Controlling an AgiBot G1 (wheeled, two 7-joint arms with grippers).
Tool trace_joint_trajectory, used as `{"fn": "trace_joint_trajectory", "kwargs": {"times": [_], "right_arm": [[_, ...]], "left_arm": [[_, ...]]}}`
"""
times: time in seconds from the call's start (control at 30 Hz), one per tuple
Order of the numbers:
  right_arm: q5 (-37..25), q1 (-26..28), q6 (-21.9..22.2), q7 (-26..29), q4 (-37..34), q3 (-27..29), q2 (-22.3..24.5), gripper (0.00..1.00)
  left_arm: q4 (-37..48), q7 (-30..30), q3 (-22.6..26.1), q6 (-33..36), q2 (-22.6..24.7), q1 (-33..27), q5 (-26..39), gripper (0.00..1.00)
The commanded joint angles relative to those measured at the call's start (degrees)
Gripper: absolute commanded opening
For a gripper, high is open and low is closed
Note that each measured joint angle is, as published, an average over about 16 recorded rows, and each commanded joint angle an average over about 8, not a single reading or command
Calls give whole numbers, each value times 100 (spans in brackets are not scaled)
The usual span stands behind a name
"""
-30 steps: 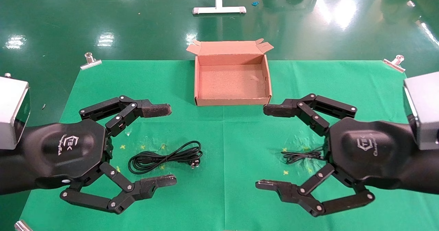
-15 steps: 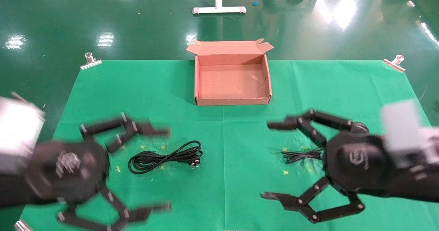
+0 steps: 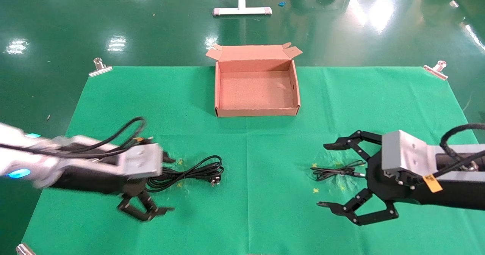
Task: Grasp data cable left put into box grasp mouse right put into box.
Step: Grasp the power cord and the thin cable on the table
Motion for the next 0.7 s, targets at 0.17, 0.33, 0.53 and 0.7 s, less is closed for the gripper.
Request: {"fn": "trace_joint_trajectory", "kwargs": {"times": [0.17,0.33,0.53,0.7], "right_arm": [[0,46,-22,5,2,22,56,100],[14,10,-30,-23,3,43,129,100],[12,-19,-38,-71,3,62,200,100],[-21,-39,-24,-85,1,63,239,100]], "left_arm": [[20,-436,406,-353,577,-143,1089,100],[36,-731,587,-558,841,-87,1645,100],[62,-931,719,-766,1016,46,2055,100],[79,-1004,764,-884,1096,119,2209,100]]}}
